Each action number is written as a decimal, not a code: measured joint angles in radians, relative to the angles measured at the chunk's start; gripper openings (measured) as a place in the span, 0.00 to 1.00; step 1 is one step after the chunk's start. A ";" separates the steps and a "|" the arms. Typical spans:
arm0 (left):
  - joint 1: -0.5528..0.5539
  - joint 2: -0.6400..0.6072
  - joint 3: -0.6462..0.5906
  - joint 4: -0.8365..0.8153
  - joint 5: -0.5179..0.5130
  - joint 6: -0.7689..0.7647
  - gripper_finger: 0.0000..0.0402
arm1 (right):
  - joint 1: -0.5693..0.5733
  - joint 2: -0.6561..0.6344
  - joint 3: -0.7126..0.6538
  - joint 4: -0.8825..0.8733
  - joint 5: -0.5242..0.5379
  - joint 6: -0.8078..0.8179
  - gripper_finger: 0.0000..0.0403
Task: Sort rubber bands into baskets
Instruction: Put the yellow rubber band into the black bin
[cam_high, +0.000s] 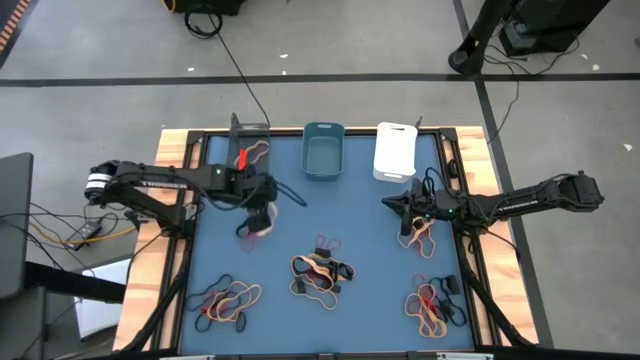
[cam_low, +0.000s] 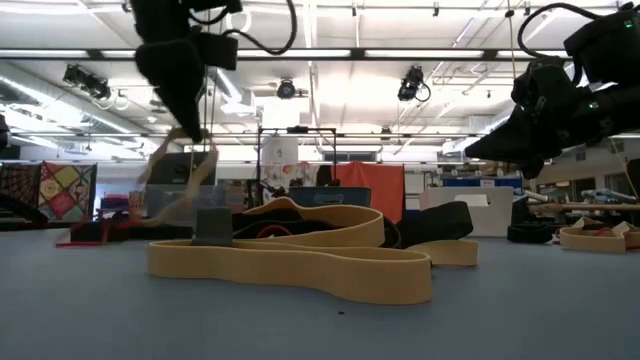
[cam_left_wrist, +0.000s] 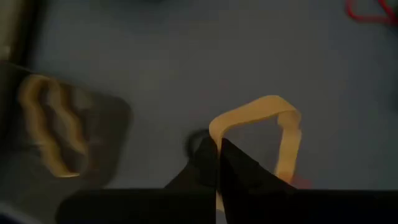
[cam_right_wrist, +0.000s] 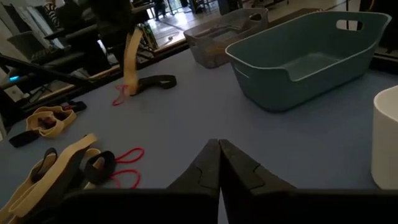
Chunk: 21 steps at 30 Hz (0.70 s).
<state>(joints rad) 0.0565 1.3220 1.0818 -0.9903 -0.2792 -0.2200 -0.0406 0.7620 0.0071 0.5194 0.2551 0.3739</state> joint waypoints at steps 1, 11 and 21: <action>0.012 0.000 0.017 -0.006 -0.016 0.003 0.01 | 0.000 0.000 0.000 0.000 -0.005 0.000 0.02; 0.199 -0.001 0.101 -0.026 -0.065 0.087 0.01 | 0.000 0.000 0.000 0.000 -0.019 0.001 0.04; 0.263 -0.001 0.102 -0.082 0.130 0.069 0.01 | 0.000 0.000 0.000 -0.004 -0.021 -0.002 0.04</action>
<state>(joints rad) 0.3192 1.3212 1.1835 -1.0725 -0.1488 -0.1512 -0.0406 0.7620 0.0071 0.5154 0.2337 0.3720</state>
